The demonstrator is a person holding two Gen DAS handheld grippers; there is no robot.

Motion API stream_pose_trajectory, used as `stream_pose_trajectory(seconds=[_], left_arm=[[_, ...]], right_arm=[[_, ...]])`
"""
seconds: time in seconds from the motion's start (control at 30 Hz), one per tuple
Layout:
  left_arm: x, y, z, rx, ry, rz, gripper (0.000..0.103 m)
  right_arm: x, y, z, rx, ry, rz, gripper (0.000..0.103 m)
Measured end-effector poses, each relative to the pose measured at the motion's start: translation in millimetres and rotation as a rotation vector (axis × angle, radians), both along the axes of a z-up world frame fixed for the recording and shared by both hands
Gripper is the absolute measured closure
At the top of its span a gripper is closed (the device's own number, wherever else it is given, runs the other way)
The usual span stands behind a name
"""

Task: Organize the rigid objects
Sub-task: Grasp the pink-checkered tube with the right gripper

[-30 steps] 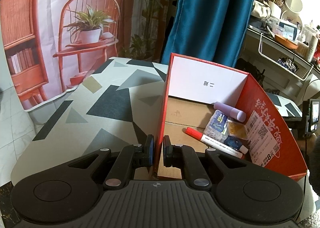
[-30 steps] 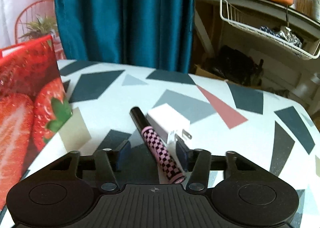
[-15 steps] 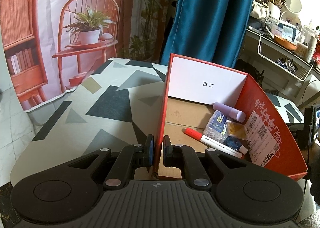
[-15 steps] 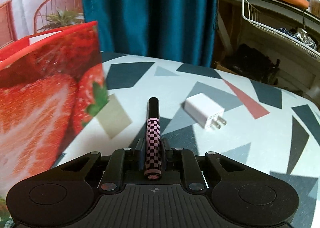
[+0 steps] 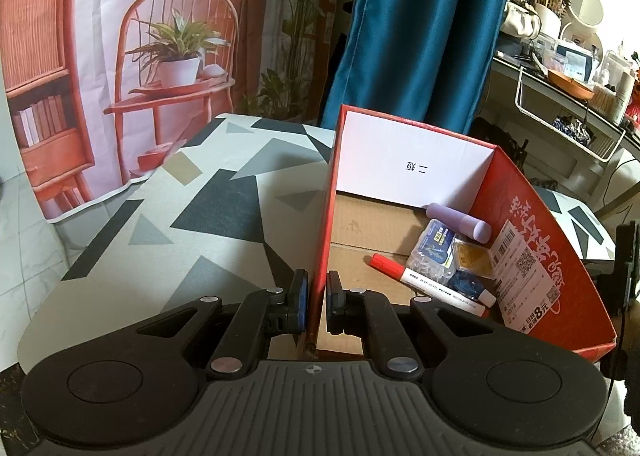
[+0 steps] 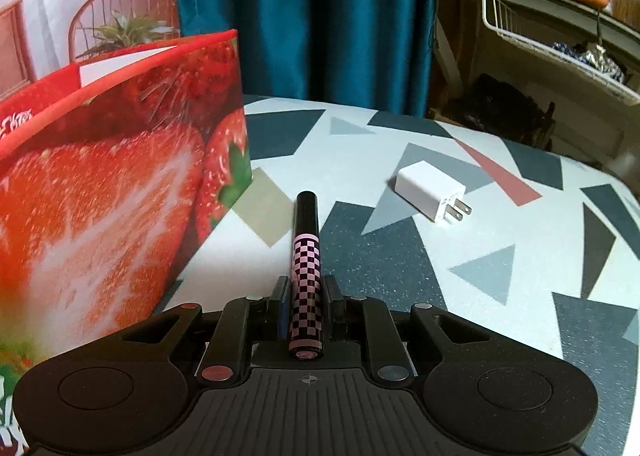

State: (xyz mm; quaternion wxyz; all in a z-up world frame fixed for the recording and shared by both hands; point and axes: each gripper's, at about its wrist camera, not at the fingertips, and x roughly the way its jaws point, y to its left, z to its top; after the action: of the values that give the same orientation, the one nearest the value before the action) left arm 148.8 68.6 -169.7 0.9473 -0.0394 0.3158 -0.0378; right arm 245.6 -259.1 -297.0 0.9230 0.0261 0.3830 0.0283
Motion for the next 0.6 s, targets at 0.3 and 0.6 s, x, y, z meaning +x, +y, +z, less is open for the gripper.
stream_pose_trajectory(seconds=[0.3, 0.6], left_arm=[[0.1, -1.4, 0.5, 0.009, 0.0, 0.002, 0.093], [0.0, -1.0, 0.4, 0.009, 0.002, 0.004, 0.093]], right_arm=[[28.0, -0.8, -2.1, 0.013, 0.01, -0.022, 0.087], [32.9, 0.4, -6.4, 0.002, -0.019, -0.024, 0.087]])
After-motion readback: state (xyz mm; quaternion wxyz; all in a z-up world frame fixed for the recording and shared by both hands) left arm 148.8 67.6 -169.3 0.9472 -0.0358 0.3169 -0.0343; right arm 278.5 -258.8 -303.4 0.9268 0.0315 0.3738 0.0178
